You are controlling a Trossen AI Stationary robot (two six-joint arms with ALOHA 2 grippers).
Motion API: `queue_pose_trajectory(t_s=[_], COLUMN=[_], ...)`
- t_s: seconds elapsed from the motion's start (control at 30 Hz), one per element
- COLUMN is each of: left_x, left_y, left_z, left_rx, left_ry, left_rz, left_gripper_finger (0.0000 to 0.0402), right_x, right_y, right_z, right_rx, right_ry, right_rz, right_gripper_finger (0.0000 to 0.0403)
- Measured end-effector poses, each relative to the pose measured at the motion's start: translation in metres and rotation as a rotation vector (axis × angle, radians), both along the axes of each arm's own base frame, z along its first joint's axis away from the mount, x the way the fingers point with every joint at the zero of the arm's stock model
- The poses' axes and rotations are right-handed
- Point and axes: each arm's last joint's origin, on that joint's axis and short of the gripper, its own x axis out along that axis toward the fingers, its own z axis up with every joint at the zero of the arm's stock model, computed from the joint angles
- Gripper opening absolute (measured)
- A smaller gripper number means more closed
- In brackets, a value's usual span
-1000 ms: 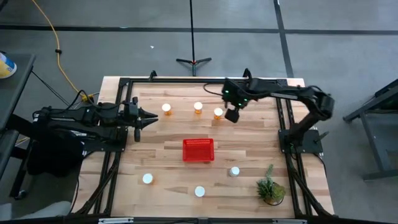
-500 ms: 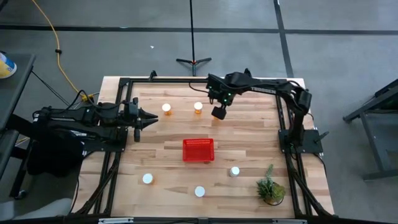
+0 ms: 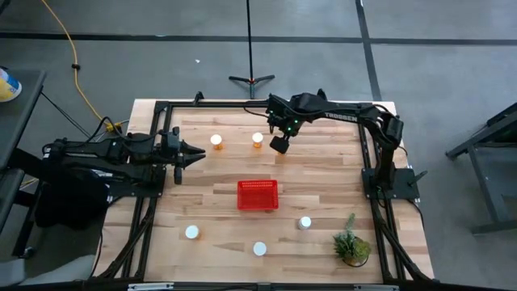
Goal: Pick and place pill bottles into a basket
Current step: Put the orange pill bottle into the red basket
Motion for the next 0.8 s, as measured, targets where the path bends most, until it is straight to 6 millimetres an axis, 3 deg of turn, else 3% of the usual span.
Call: queue_pose_trajectory(t_s=[0.3, 0.8], left_x=[0.0, 0.0], left_y=[0.0, -0.001], left_z=[0.0, 0.0], left_rx=[-0.012, -0.045], left_ry=[-0.002, -0.006], left_rz=[0.002, -0.023], left_gripper_finger=[0.0104, 0.0104], right_x=[-0.005, 0.009], right_y=[-0.004, 0.003], right_z=[-0.001, -0.035], right_rx=[-0.024, 0.073], right_ry=[0.051, 0.14], right_rz=[-0.129, -0.137], right_gripper_finger=[0.033, 0.0396])
